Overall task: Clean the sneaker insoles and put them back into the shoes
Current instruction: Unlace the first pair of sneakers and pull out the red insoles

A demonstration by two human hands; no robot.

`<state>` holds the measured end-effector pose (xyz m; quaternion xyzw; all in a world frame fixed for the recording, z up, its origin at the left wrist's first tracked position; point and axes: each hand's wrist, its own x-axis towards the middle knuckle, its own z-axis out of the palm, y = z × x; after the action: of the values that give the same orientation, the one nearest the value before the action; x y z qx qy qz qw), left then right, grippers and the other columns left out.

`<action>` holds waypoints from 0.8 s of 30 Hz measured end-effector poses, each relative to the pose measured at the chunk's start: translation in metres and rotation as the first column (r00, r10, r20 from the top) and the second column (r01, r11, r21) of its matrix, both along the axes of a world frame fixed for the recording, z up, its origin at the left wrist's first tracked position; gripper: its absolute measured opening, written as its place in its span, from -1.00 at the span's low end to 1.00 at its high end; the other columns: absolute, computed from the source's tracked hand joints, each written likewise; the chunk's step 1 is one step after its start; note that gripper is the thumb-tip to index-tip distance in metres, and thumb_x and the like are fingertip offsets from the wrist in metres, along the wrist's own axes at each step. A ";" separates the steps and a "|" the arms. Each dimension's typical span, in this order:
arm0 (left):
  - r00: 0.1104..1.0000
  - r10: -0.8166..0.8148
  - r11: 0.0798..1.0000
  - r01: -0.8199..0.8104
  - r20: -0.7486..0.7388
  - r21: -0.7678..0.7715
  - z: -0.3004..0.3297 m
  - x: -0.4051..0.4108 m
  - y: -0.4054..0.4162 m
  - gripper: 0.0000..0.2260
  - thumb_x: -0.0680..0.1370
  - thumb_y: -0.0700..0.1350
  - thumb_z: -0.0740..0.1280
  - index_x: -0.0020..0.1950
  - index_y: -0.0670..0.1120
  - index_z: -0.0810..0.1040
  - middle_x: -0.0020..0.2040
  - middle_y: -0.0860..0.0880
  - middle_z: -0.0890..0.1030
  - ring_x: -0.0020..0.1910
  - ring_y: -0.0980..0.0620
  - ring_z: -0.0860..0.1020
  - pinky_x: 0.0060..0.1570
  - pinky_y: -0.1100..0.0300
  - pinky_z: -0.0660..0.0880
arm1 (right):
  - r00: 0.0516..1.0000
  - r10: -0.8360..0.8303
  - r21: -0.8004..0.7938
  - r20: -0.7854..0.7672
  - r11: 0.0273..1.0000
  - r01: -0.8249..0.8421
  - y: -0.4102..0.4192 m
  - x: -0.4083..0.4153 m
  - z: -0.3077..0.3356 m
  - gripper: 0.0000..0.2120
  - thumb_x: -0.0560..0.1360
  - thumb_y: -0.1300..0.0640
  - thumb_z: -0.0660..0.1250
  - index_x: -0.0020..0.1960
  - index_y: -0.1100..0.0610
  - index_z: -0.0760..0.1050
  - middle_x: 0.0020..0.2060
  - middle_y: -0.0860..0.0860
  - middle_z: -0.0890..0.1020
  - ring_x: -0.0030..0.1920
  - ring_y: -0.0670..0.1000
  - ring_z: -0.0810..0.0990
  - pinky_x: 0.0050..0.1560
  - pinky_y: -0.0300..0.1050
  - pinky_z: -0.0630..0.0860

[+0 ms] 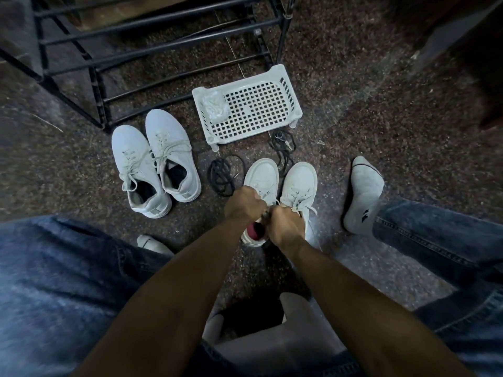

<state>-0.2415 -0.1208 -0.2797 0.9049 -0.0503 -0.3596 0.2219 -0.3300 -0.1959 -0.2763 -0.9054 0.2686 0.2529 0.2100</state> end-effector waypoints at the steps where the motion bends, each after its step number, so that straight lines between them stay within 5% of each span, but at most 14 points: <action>1: 0.991 0.123 0.986 -0.128 -0.055 -0.110 -0.001 0.000 0.000 -0.89 0.46 -0.16 0.38 -0.16 -0.20 0.63 -0.17 -0.17 0.66 -0.14 -0.10 0.62 -0.13 0.12 0.51 | 1.000 0.010 -0.007 -0.004 1.000 -0.010 -0.001 -0.001 0.000 -0.78 0.48 0.16 0.27 0.11 0.15 0.52 0.06 0.17 0.61 0.08 0.25 0.58 -0.01 0.03 0.48; 4: 0.831 0.486 0.769 -0.554 -0.271 -0.319 0.005 0.006 0.003 -0.93 0.51 -0.23 0.39 -0.07 -0.22 0.64 -0.20 -0.14 0.64 -0.21 -0.02 0.56 -0.09 0.12 0.55 | 0.999 0.047 -0.022 0.004 0.999 -0.047 -0.004 -0.003 0.001 -0.81 0.50 0.15 0.26 0.08 0.17 0.52 0.05 0.19 0.62 0.06 0.26 0.58 -0.04 0.03 0.47; 7: 0.593 0.653 0.466 -0.805 -0.471 -0.367 0.023 0.031 0.002 -0.88 0.58 -0.17 0.31 0.07 -0.16 0.59 0.00 -0.15 0.64 -0.10 -0.04 0.57 -0.07 0.05 0.57 | 0.997 0.076 -0.025 0.014 0.997 -0.076 -0.003 -0.004 0.001 -0.82 0.55 0.12 0.25 0.07 0.18 0.53 0.02 0.18 0.63 0.03 0.25 0.60 -0.07 0.00 0.47; 10: 0.579 0.622 0.304 -0.799 -0.527 -0.519 0.052 0.071 -0.003 -0.85 0.61 -0.15 0.28 0.13 -0.17 0.55 -0.07 -0.14 0.64 -0.22 -0.02 0.60 -0.20 0.07 0.55 | 0.996 0.091 -0.033 0.002 0.995 -0.091 -0.003 -0.005 0.004 -0.82 0.55 0.16 0.24 0.10 0.18 0.51 0.03 0.18 0.63 0.03 0.24 0.61 -0.06 0.00 0.47; 12: 0.619 0.616 0.268 -0.746 -0.488 -0.610 0.074 0.095 -0.010 -0.93 0.60 -0.18 0.28 0.01 -0.10 0.55 -0.05 -0.10 0.64 -0.08 -0.05 0.65 -0.10 0.02 0.58 | 0.996 0.087 -0.031 -0.006 0.996 -0.088 -0.003 -0.004 0.004 -0.83 0.53 0.19 0.25 0.10 0.18 0.52 0.03 0.17 0.63 0.03 0.23 0.61 -0.05 0.00 0.49; 14: 0.694 0.602 0.331 -0.667 -0.395 -0.667 0.085 0.109 -0.015 -0.93 0.59 -0.18 0.29 0.01 -0.08 0.56 -0.02 -0.05 0.65 -0.01 -0.02 0.65 -0.06 0.06 0.58 | 0.998 0.063 0.002 -0.006 0.998 -0.063 -0.004 -0.003 0.005 -0.82 0.53 0.14 0.26 0.09 0.16 0.52 0.03 0.16 0.63 0.03 0.22 0.61 -0.06 -0.01 0.49; 16: 0.823 0.546 0.580 -0.505 -0.156 -0.638 0.082 0.108 -0.015 -0.80 0.58 -0.16 0.31 0.19 -0.14 0.54 0.04 -0.01 0.61 -0.07 0.10 0.61 -0.12 0.22 0.52 | 1.000 0.020 0.055 0.021 0.998 -0.022 -0.004 -0.002 0.004 -0.76 0.53 -0.03 0.31 0.10 0.09 0.50 0.02 0.12 0.64 0.01 0.21 0.61 -0.09 -0.03 0.46; 19: 0.971 0.168 0.964 -0.125 0.168 -0.236 0.040 0.081 -0.003 -0.78 0.57 -0.15 0.28 0.18 -0.20 0.54 0.04 -0.13 0.58 0.02 -0.06 0.57 -0.12 0.20 0.42 | 0.992 -0.020 0.117 0.126 0.993 0.005 -0.004 -0.002 0.002 -0.69 0.52 -0.11 0.30 0.18 0.02 0.45 0.05 0.09 0.63 0.03 0.21 0.60 -0.11 -0.04 0.46; 21: 0.994 -0.024 1.000 0.023 0.103 0.019 0.010 0.046 0.016 -0.82 0.54 -0.17 0.28 0.07 -0.19 0.59 0.01 -0.14 0.62 0.07 -0.11 0.59 -0.12 0.20 0.39 | 0.984 0.042 0.126 0.173 0.990 -0.065 -0.003 0.001 0.000 -0.69 0.54 0.00 0.28 0.27 -0.04 0.46 0.16 0.07 0.57 0.08 0.21 0.59 -0.04 -0.01 0.53; 24: 0.988 0.098 0.995 -0.097 -0.119 0.012 -0.016 -0.003 0.036 -0.86 0.45 -0.19 0.36 -0.03 -0.08 0.64 0.05 -0.08 0.66 0.09 -0.07 0.60 0.00 0.22 0.46 | 0.980 0.115 0.108 0.165 0.985 -0.133 -0.002 0.005 -0.004 -0.74 0.52 0.12 0.29 0.19 -0.02 0.53 0.15 0.02 0.50 0.03 0.20 0.60 -0.04 0.04 0.55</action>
<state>-0.2448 -0.0844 -0.2956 0.8839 0.0087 -0.4019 0.2388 -0.3250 -0.1984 -0.2806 -0.9236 0.1785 0.2086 0.2676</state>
